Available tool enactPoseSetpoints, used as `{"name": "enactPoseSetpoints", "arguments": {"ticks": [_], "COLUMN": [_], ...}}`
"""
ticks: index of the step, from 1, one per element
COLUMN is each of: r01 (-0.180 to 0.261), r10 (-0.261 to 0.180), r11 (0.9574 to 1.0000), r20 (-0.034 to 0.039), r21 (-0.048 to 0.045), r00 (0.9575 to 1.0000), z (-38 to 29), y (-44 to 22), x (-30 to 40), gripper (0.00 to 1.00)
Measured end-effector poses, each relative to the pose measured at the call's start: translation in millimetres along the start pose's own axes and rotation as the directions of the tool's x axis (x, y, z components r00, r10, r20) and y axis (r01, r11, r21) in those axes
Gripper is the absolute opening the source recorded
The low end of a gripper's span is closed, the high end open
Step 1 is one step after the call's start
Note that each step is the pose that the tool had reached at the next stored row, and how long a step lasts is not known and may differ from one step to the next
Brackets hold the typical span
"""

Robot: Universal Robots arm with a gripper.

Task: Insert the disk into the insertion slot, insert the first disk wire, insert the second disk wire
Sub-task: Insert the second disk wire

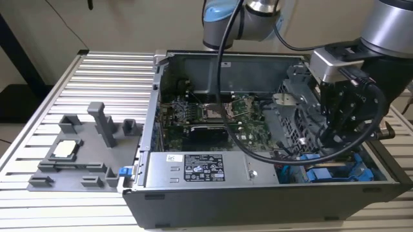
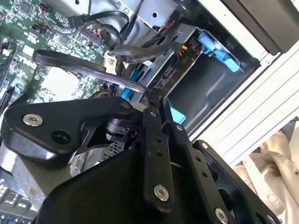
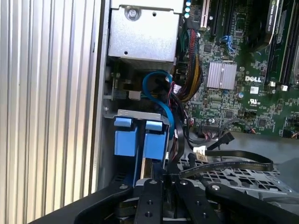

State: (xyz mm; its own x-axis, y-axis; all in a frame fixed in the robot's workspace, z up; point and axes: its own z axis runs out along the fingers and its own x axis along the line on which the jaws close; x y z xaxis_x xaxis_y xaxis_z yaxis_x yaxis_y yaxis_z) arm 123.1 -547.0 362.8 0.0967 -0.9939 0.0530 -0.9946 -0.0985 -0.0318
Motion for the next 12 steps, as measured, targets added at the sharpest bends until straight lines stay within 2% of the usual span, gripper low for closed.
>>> {"name": "enactPoseSetpoints", "arguments": {"ticks": [6,12], "r01": [0.002,0.002], "r10": [-0.001,-0.002], "r11": [0.9995,0.9988], "r20": [0.0031,0.005], "r21": [-0.0305,-0.0481], "r00": [1.0,1.0], "z": [0.7,1.3], "y": [-12.3,-19.7], "x": [5.8,11.1], "gripper": [0.16,0.16]}}
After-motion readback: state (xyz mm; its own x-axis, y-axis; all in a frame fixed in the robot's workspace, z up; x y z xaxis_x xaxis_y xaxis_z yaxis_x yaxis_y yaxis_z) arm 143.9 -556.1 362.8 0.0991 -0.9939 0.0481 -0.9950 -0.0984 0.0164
